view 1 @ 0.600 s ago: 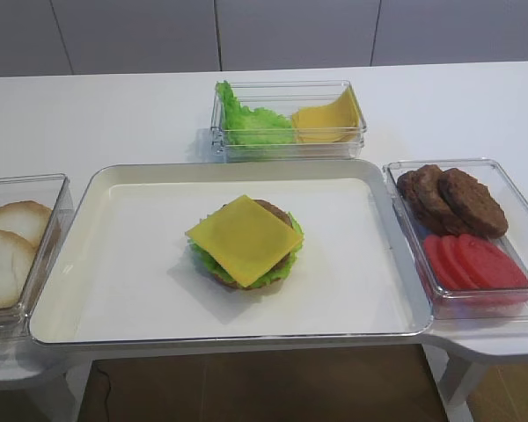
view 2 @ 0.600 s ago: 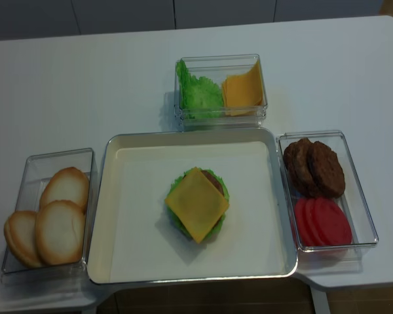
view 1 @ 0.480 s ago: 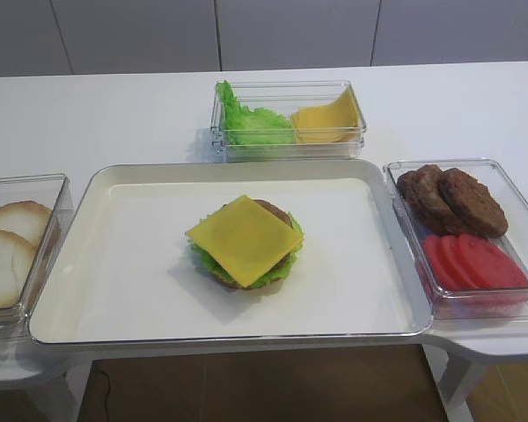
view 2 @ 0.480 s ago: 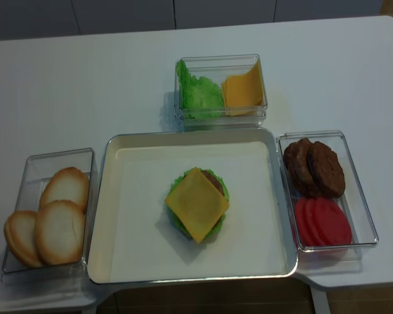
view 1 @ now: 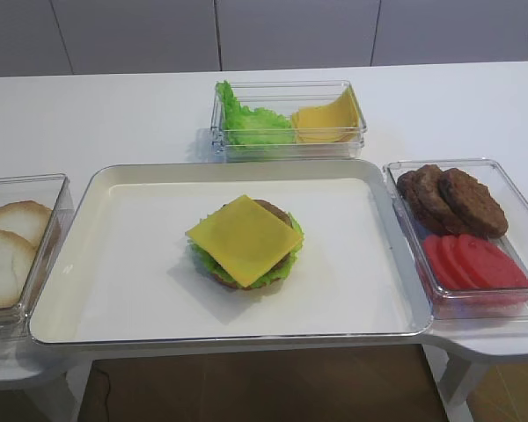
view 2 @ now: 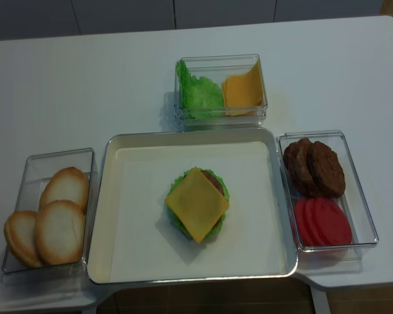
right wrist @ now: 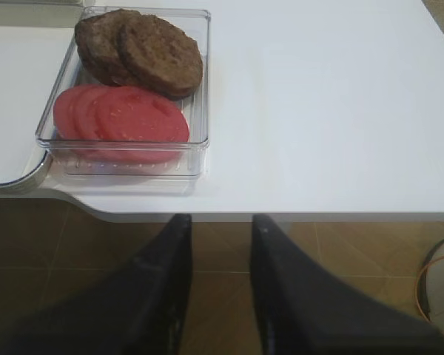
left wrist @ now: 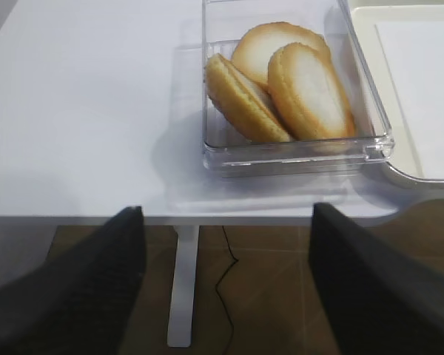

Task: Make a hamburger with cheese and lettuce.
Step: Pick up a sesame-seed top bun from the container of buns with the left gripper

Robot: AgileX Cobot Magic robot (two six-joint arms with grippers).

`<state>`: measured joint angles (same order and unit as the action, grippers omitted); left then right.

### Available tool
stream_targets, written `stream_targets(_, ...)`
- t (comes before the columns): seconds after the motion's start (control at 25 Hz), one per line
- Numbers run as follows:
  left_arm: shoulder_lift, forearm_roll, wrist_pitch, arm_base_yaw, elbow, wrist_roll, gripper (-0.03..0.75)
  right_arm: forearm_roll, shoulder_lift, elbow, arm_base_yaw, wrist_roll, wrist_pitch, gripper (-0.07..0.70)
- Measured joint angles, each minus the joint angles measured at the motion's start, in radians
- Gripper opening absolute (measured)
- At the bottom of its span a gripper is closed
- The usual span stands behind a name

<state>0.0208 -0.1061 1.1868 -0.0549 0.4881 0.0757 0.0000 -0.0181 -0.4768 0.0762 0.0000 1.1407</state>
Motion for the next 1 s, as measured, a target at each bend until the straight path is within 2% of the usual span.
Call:
stream_targets(0.32,0.0,0.008,0.0,0.0,0.004,0.0,0.508,0.0,0.0,0.0,0.0,0.0,0.0,0.228)
stream_targets(0.44,0.0,0.012,0.006,0.0,0.047,0.0,0.494,0.0,0.0,0.0,0.0,0.006,0.0,0.228)
stream_targets(0.6,-0.026,0.035,0.075,0.0,0.134,0.037,0.485,0.0,0.0,0.0,0.0,0.006,0.0,0.228)
stream_targets(0.84,-0.262,0.038,0.089,0.0,0.237,0.171,0.481,0.0,0.0,0.0,0.0,0.006,0.0,0.228)
stream_targets(1.0,-0.447,0.038,0.083,0.0,0.255,0.249,0.459,0.0,0.0,0.0,0.0,0.006,0.0,0.228)
